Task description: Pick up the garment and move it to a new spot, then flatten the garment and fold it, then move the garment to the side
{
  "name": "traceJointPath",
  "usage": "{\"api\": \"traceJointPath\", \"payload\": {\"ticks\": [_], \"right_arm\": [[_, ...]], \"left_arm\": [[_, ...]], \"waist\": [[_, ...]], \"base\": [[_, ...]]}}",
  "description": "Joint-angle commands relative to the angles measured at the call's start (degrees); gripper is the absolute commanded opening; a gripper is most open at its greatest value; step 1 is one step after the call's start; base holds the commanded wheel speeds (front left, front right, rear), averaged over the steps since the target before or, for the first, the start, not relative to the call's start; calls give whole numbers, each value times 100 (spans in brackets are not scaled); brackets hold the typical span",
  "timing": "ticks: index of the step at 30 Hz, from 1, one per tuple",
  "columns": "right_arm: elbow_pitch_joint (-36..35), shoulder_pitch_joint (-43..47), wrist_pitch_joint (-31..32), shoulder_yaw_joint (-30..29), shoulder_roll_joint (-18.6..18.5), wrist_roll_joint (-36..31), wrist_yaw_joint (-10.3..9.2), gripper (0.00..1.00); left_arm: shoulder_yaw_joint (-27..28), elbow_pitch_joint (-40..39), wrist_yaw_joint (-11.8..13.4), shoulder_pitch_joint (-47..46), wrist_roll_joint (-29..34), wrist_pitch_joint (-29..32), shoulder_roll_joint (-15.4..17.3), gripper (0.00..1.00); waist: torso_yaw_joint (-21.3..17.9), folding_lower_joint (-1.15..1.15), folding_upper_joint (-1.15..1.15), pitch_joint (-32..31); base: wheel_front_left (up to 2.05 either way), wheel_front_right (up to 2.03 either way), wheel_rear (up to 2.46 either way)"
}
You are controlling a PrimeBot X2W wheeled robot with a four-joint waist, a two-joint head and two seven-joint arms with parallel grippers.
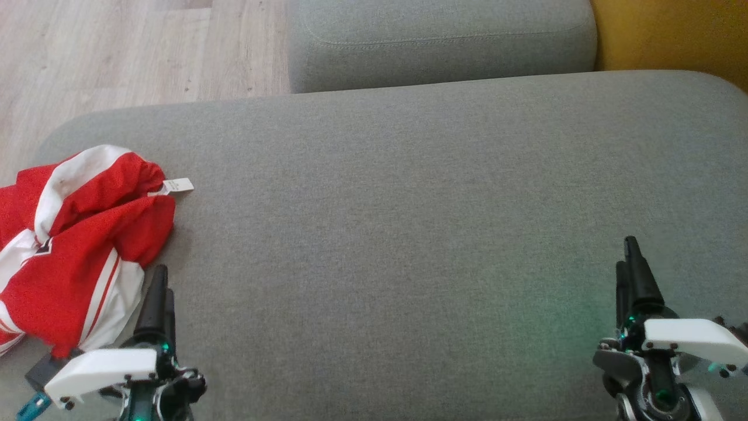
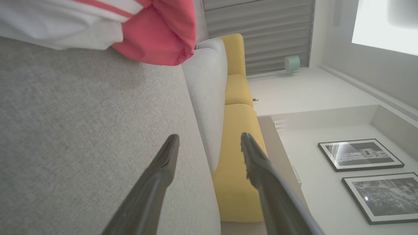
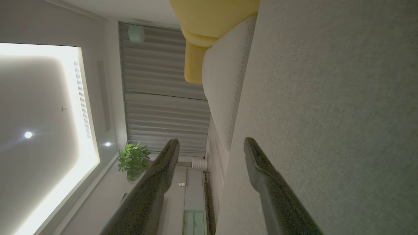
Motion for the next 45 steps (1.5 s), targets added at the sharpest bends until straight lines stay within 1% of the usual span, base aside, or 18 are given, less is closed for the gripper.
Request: {"api": "traceJointPath", "payload": {"ticks": [1,4,6,9,10,16,26,29,34,45], "right_arm": [[-248,-360,-49,68,-109,-79,11,100],[-306,-377,-99,159,-131,-257,12,100],[-348,-396,-150,264,-168,-479,14,100],[-377,-410,-201,356,-183,-689,15,100],[-377,-410,-201,356,-183,-689,15,100],[-367,-447,-302,527,-238,-1289,17,100],[-393,-441,-471,625,-250,-2810,21,100],[-395,-429,-521,677,-239,-3175,22,100],[-382,-431,-606,809,-268,-3592,23,100],[-336,-465,-792,1030,-281,-4369,28,100]], "left_arm": [[53,-251,-1,-283,105,-49,65,100],[39,-343,47,-279,424,-99,67,100],[10,-431,86,-274,741,-149,69,100],[-23,-496,132,-262,1033,-199,71,100],[-23,-496,132,-262,1033,-199,71,100],[-121,-546,198,-240,1811,-300,76,100],[-316,-612,413,-240,3123,-467,116,100],[-386,-608,463,-232,3378,-517,130,100],[-454,-561,527,-229,3743,-601,175,100],[-558,-599,705,-251,4487,-785,215,100]], "waist": [[1,0,0,-1],[7,0,0,-5],[11,0,0,-10],[15,0,0,-16],[15,0,0,-16],[24,0,0,-32],[51,0,0,-53],[54,0,0,-61],[58,0,0,-74],[74,0,0,-105]], "base": [[0,0,0],[0,0,0],[0,0,0],[0,0,0],[0,0,0],[0,0,0],[0,0,0],[0,0,0],[0,0,0],[0,0,0]]}}
